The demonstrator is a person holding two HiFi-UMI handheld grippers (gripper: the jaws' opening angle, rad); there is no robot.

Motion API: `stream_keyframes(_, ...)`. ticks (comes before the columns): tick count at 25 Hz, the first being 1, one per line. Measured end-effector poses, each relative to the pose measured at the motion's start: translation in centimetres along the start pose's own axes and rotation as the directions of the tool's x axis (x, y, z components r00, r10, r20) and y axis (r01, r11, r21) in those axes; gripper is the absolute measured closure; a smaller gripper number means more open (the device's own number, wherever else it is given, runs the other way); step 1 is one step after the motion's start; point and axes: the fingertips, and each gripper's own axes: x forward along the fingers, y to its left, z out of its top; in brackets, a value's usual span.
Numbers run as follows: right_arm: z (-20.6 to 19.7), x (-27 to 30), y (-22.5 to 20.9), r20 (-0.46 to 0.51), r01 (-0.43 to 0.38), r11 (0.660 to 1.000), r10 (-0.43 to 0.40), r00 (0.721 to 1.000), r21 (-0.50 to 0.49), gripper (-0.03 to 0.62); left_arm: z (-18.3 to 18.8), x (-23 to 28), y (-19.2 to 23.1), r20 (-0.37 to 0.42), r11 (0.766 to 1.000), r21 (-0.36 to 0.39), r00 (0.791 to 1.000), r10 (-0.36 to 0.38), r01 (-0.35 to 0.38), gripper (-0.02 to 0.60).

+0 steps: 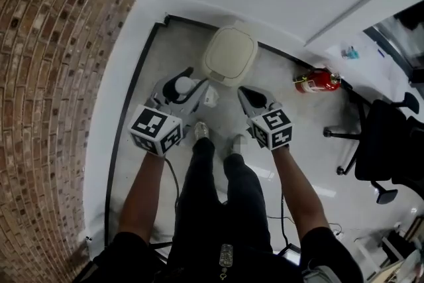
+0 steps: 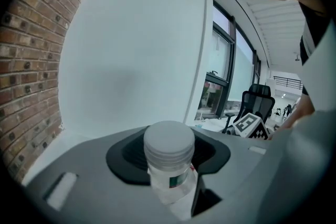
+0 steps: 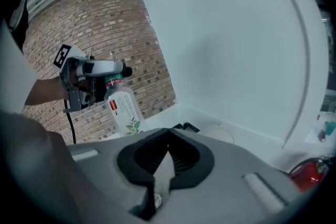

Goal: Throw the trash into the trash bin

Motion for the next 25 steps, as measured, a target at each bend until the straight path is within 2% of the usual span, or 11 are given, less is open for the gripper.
stream_keyframes(6,-6.2,10.5,-2.5,-0.088,-0.006,1.0,0.007,0.996,0.009,0.591,-4.1,4.2,6.6,0.019,1.0,-0.022,1.0,-0.001,0.002,0.397)
stream_keyframes(12,-13.5,19.4,-5.0,-0.18,0.042,0.998,-0.031,0.983,0.056,0.591,-9.3,7.2,12.2,-0.004,0.998,-0.038,0.999,-0.041,0.041,0.397)
stream_keyframes(19,-17.2,23.7,-6.5,-0.261,0.077,0.994,-0.054,0.964,0.08,0.591,-13.5,10.5,15.3,-0.074,0.995,-0.036,0.992,-0.1,0.098,0.397)
stream_keyframes(23,-19.1,24.3,-6.4,-0.365,0.106,0.993,-0.081,0.928,0.049,0.591,-14.4,11.3,15.8,-0.1,0.99,-0.046,0.986,-0.136,0.132,0.397)
stream_keyframes(25,-19.7,24.2,-6.4,-0.385,0.112,0.993,-0.091,0.918,0.033,0.591,-14.7,11.5,15.8,-0.107,0.988,-0.051,0.983,-0.15,0.145,0.397)
